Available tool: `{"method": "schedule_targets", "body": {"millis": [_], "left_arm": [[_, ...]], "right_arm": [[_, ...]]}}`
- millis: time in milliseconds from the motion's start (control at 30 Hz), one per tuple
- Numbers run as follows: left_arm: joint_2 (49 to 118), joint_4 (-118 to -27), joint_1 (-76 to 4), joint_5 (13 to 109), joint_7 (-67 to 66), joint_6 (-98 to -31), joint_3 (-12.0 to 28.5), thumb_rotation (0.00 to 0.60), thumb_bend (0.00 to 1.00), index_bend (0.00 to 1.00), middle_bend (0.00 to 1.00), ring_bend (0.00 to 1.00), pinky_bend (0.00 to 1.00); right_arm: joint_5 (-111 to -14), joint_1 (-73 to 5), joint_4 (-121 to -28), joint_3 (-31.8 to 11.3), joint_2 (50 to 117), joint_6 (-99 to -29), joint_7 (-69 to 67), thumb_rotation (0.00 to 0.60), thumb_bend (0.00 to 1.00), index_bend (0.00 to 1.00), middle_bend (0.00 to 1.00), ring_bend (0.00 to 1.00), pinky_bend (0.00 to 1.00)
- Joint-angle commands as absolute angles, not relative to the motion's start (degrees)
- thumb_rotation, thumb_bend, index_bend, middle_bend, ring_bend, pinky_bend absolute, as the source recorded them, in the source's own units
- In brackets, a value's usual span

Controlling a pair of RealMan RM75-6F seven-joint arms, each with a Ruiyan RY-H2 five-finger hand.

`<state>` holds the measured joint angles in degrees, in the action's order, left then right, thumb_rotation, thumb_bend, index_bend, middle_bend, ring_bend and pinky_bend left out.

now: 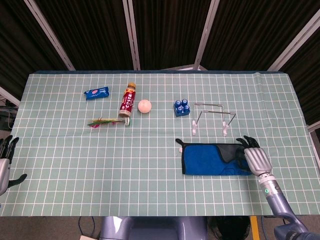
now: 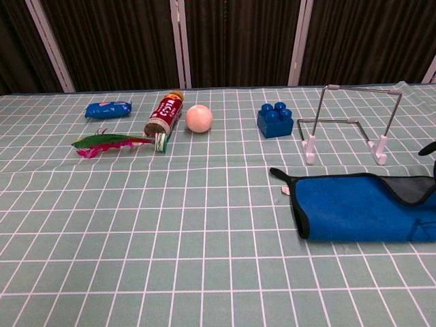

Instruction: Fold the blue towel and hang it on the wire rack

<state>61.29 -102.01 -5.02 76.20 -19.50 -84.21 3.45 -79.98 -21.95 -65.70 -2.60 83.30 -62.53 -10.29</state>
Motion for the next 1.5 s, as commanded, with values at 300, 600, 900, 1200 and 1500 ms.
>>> {"method": "schedule_targets", "body": {"millis": [300, 600, 900, 1200, 1500], "left_arm": [[61.47, -102.26, -5.13, 76.15, -20.21, -84.02, 3.32, 0.600, 0.00, 0.00, 0.00, 0.00, 0.00], [61.49, -102.18, -5.18, 75.82, -20.19, -83.86, 3.41, 0.600, 0.00, 0.00, 0.00, 0.00, 0.00], [61.35, -102.31, -5.12, 75.85, -20.01, -83.95, 3.39, 0.600, 0.00, 0.00, 0.00, 0.00, 0.00], [61.05, -102.68, -4.98, 76.60, -19.54, -84.27, 3.20, 0.600, 0.00, 0.00, 0.00, 0.00, 0.00], [60.89, -102.36, -4.97, 76.24, -18.85, -84.24, 3.50, 0.600, 0.00, 0.00, 0.00, 0.00, 0.00]], "right_arm": [[-70.63, -22.73, -65.10, -7.51, 83.67, -55.70, -12.13, 0.600, 0.45, 0.62, 0.14, 0.00, 0.11], [-69.98, -23.16, -61.25, -8.03, 85.78, -53.98, -13.31, 0.600, 0.21, 0.46, 0.10, 0.00, 0.10], [-74.64, -21.94, -59.77, -9.55, 87.35, -63.99, -16.10, 0.600, 0.00, 0.00, 0.00, 0.00, 0.00], [-89.55, -23.78, -70.23, -4.25, 79.03, -69.47, -19.14, 0.600, 0.00, 0.00, 0.00, 0.00, 0.00], [-101.82, -33.79, -72.12, -1.70, 77.68, -64.25, -7.59, 0.600, 0.01, 0.14, 0.00, 0.00, 0.00]]}}
